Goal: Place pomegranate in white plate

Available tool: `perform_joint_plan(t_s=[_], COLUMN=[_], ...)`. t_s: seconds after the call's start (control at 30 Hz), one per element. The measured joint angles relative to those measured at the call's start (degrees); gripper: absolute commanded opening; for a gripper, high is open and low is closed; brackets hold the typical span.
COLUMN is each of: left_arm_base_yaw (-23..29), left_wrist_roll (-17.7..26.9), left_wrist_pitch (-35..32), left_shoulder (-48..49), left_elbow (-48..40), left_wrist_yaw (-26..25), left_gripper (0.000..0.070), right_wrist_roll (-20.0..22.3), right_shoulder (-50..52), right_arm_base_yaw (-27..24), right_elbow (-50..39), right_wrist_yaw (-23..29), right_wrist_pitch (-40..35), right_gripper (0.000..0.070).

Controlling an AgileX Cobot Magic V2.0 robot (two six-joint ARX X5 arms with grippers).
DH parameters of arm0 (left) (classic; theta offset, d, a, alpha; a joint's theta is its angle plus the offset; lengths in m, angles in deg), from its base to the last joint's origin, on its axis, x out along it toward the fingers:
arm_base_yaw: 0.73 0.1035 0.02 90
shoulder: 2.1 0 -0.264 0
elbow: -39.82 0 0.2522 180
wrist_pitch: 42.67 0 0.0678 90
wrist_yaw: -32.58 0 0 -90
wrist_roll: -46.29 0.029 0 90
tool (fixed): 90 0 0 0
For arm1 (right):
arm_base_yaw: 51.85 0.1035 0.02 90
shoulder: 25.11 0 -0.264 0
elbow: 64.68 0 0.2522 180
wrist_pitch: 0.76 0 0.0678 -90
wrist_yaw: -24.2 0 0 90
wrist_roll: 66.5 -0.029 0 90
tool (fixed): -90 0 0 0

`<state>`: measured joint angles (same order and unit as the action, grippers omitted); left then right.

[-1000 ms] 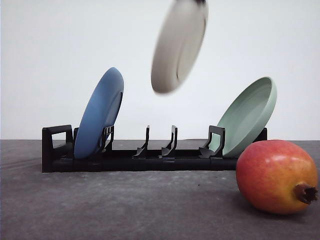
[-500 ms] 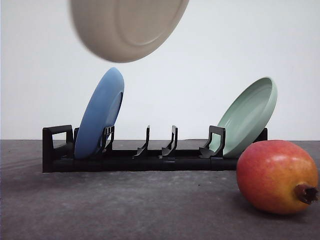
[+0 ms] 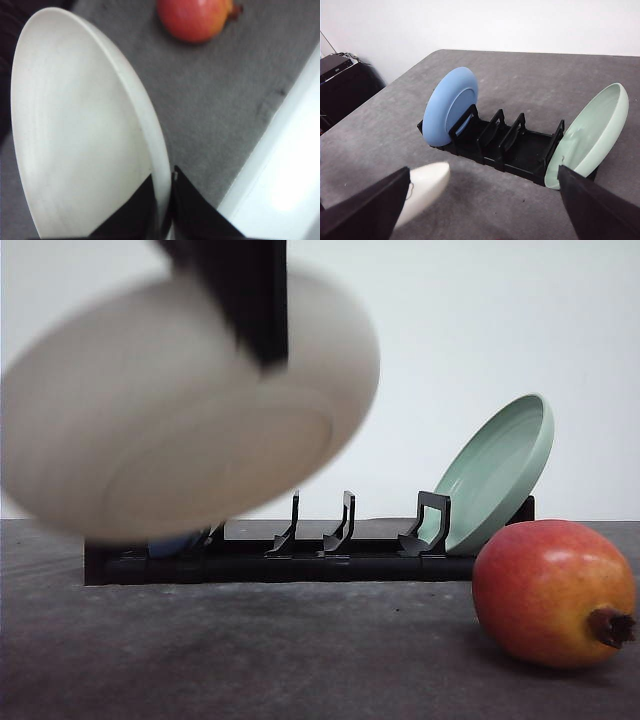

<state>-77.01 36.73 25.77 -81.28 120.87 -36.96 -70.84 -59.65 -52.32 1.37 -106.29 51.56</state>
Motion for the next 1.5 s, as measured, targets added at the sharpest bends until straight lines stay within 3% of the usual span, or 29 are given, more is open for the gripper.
perform_joint_plan(t_s=[0.27,0.57,0.6,0.67,0.87,0.93,1.17,1.3,1.5], left_arm_base_yaw=[-2.15,-2.63,-2.63,-2.61,-2.48,-2.48,-2.48,-2.48,-2.48], left_wrist_roll=[-2.26,-3.32,-3.32,-3.43,-4.87,-5.45,-7.84,-9.34,-9.77], left_wrist_pitch=[-6.27,-10.80,-10.78,-10.80,-10.59,-10.47,-9.59,-8.27,-4.07], left_shoulder=[-8.41,-16.52,-16.56,-16.45,-15.88,-14.93,-8.31,-1.63,10.74], left_elbow=[-6.25,-6.25,-6.25,-6.23,-6.23,-6.23,-6.23,-6.23,-6.19], left_wrist_yaw=[6.09,6.88,6.91,7.05,6.85,6.83,6.85,6.83,6.83], left_gripper=[0.0000,0.0002,0.0018,0.0116,0.0499,0.0588,0.0606,0.0603,0.0599], right_wrist_roll=[0.00,0.00,0.00,-0.02,0.00,0.00,-0.77,-3.21,-5.18], right_shoulder=[0.00,0.00,0.00,0.00,0.00,0.00,0.00,-0.07,-2.60], right_arm_base_yaw=[0.00,0.00,0.00,0.00,0.00,0.00,0.00,0.00,1.33], right_elbow=[0.00,0.00,0.00,0.00,0.00,0.00,0.00,0.00,0.07], right_wrist_yaw=[0.00,0.00,0.00,0.00,0.00,0.00,0.00,-0.55,-2.84], right_wrist_pitch=[0.00,0.70,1.00,1.50,2.03,2.08,2.27,2.84,9.18], right_gripper=[0.0602,0.0602,0.0602,0.0602,0.0602,0.0602,0.0602,0.0602,0.0602])
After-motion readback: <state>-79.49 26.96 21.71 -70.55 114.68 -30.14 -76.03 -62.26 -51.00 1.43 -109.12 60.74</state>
